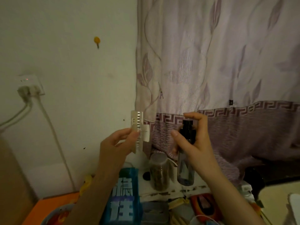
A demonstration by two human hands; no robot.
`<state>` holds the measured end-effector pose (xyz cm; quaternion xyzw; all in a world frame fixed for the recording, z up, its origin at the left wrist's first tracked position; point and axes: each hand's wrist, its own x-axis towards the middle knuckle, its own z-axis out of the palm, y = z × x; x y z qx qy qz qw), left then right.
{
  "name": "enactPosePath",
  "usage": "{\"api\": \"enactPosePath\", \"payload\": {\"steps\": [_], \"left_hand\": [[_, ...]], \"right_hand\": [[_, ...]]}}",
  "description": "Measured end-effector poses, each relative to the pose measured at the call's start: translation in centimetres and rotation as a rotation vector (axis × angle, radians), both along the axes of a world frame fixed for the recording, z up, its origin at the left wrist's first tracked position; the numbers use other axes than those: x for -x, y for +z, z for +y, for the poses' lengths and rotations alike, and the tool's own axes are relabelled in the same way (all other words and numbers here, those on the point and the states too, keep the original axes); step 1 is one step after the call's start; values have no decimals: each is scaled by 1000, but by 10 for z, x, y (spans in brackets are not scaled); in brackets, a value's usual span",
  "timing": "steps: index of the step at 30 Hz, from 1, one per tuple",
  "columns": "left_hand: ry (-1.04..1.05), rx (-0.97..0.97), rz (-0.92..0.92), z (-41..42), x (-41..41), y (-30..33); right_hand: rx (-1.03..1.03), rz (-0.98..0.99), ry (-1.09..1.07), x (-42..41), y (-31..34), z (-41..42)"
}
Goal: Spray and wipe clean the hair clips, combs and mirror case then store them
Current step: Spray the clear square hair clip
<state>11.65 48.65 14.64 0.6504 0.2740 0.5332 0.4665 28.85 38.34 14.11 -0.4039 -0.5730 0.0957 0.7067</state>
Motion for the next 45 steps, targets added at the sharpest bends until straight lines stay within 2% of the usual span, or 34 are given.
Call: {"api": "enactPosePath", "payload": {"steps": [5, 23, 30, 45], "left_hand": [[-14, -8, -46, -2, -2, 15], [-331, 31, -247, -22, -18, 80], [-380, 30, -244, -26, -16, 91], [-378, 59, -269, -27, -7, 94]], "right_hand": [[-72, -46, -38, -3, 20, -2], [-165, -80, -91, -12, 107, 7], [-174, -129, -128, -12, 111, 4], [-209, -88, -190, -10, 122, -4]]}}
